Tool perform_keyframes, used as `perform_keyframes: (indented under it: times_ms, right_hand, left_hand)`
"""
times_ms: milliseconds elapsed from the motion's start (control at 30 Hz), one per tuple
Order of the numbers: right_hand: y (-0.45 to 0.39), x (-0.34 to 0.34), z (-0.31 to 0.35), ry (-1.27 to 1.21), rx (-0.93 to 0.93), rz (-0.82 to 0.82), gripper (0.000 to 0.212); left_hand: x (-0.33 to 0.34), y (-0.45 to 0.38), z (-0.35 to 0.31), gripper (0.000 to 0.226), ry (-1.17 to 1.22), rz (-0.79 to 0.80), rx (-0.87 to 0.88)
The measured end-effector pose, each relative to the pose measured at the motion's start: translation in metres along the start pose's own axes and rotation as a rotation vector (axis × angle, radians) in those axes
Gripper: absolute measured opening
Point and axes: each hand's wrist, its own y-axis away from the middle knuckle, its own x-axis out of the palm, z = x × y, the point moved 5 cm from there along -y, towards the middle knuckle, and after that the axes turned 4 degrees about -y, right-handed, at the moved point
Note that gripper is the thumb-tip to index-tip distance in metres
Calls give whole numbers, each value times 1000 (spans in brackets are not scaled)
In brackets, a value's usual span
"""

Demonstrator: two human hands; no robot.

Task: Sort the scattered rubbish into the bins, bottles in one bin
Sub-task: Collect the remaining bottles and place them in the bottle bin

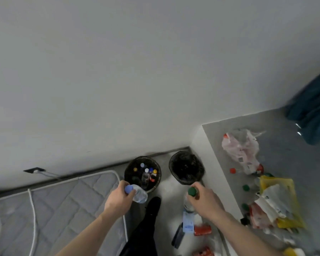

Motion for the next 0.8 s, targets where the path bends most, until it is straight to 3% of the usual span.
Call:
perform_keyframes:
  times_ms: [167,400,800]
  right_hand:
    - [-83,33,27,-109,34,73,16]
    - [-186,120,17,-300,135,162,16]
    - [-304,259,-20,-200,146,255,21]
  left_hand:
    - [23,-85,5,27,-72,74,-16]
    - [82,-203,13,26,-190,241,-58]
    - [194,-316,78,29,-270,333,-125]
